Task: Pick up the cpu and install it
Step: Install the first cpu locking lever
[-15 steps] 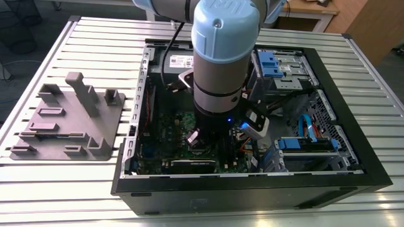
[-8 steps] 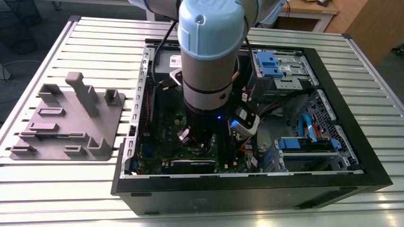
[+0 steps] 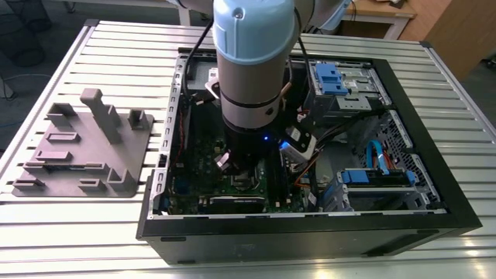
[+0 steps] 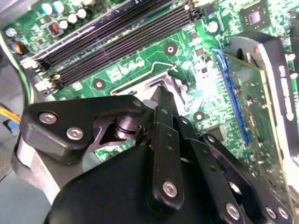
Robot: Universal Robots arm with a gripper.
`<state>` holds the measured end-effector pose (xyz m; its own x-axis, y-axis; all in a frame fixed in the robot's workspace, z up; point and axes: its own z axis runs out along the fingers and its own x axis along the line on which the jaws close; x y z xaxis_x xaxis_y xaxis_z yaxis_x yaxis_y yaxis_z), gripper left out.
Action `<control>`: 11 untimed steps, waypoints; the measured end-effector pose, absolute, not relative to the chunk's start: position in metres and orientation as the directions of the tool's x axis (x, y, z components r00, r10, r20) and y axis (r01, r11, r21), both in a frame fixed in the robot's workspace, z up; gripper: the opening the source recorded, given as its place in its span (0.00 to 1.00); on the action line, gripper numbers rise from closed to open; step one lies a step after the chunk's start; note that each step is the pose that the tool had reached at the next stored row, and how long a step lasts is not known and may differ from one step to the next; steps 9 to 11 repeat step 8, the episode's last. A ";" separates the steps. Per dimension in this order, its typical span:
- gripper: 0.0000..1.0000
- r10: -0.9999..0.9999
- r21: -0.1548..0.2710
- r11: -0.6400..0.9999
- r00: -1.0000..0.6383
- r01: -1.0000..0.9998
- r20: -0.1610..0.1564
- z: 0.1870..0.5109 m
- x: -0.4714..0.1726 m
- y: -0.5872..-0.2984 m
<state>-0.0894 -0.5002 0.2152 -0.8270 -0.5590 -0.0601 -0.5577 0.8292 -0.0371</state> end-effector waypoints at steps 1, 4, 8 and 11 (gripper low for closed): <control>0.11 -0.559 -0.038 0.829 -0.827 -0.557 -0.061 0.218 -0.089 -0.500; 0.11 -0.558 -0.039 0.830 -0.827 -0.557 -0.062 0.218 -0.089 -0.500; 0.11 -0.558 -0.039 0.830 -0.827 -0.557 -0.062 0.218 -0.089 -0.500; 0.11 -0.558 -0.039 0.830 -0.827 -0.557 -0.062 0.218 -0.089 -0.500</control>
